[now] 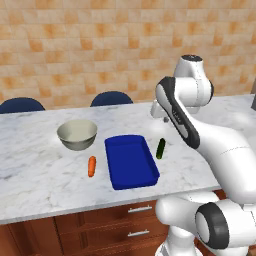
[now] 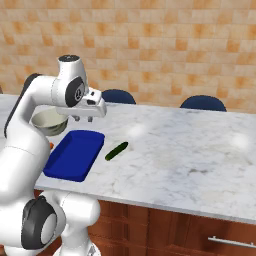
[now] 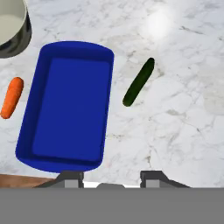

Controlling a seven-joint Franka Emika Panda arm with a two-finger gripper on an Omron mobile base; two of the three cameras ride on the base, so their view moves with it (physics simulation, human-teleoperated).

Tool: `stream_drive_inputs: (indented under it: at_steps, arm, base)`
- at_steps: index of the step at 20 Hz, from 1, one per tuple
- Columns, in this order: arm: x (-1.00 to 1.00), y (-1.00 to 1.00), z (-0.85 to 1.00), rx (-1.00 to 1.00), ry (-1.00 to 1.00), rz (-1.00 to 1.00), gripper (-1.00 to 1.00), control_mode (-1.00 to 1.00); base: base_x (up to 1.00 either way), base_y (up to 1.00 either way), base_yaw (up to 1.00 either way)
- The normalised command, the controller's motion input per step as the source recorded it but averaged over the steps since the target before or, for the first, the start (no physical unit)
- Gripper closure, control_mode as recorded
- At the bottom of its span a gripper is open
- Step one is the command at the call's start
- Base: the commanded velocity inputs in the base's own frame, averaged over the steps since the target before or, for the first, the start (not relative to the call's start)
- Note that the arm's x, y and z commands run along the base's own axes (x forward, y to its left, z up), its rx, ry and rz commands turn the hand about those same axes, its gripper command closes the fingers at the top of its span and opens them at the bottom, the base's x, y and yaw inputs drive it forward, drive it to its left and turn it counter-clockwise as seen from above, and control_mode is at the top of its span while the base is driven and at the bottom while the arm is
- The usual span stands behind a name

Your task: Place the two vegetables and bowl onto the tray for setting up a vegetable dip station.

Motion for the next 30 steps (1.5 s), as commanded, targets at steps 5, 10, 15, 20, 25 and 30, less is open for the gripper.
stream_drive_inputs:
  at_steps: [5,10,15,20,25,30]
  arm:
    - [0.11,0.28,0.00,0.00,0.00,-0.02,-1.00,-1.00]
    - [0.38,0.50,-0.01,-0.01,0.00,-0.07,-1.00,-1.00]
    - [0.40,0.54,-0.14,-0.01,0.00,-0.20,-1.00,-1.00]
    - [0.21,0.38,-0.20,-0.02,0.00,-0.24,-1.00,-1.00]
    - [0.23,0.37,-0.09,-0.01,0.03,-0.13,-1.00,-1.00]
    - [0.28,0.32,-0.16,0.00,0.02,-0.14,-1.00,-1.00]
  base:
    - [0.00,0.00,0.00]
    - [0.00,0.00,0.00]
    - [0.00,0.00,0.00]
    - [0.00,0.00,0.00]
    - [0.00,0.00,0.00]
    - [0.00,0.00,0.00]
